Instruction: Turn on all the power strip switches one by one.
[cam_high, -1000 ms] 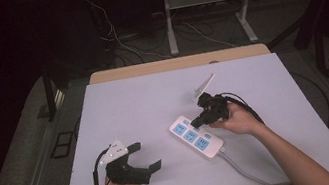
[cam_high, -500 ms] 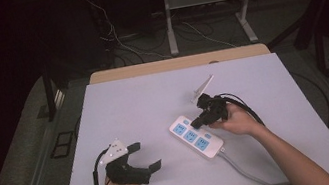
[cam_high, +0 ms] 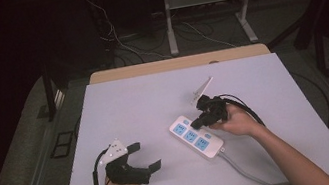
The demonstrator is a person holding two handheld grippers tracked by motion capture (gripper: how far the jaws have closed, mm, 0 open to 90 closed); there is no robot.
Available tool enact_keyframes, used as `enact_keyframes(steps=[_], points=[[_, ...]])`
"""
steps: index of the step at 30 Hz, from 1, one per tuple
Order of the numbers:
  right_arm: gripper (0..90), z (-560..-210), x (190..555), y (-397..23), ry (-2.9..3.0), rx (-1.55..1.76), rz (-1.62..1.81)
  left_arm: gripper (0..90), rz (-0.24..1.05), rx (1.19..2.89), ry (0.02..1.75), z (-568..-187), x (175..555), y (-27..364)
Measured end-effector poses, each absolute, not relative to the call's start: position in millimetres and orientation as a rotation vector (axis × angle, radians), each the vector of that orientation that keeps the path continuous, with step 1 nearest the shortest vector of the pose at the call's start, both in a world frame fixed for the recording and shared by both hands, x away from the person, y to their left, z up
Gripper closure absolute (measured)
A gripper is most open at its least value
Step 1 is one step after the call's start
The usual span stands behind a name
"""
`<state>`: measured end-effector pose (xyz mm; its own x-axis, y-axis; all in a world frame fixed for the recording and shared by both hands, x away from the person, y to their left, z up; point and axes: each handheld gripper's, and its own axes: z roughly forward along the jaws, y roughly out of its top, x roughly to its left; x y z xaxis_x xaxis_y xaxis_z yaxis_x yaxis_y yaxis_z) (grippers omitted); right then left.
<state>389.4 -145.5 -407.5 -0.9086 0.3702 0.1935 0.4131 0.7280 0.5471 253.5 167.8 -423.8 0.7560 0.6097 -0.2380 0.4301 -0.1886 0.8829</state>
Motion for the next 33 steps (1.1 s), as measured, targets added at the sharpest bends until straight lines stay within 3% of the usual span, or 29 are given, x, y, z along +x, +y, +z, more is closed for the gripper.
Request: enact_keyframes(steps=[33], points=[[90.0, -414.9, 383.2, -152.1, -2.872, -0.63, -1.038, 0.0, 0.195, 1.805, 0.823, -424.4, 254.7, 171.5]])
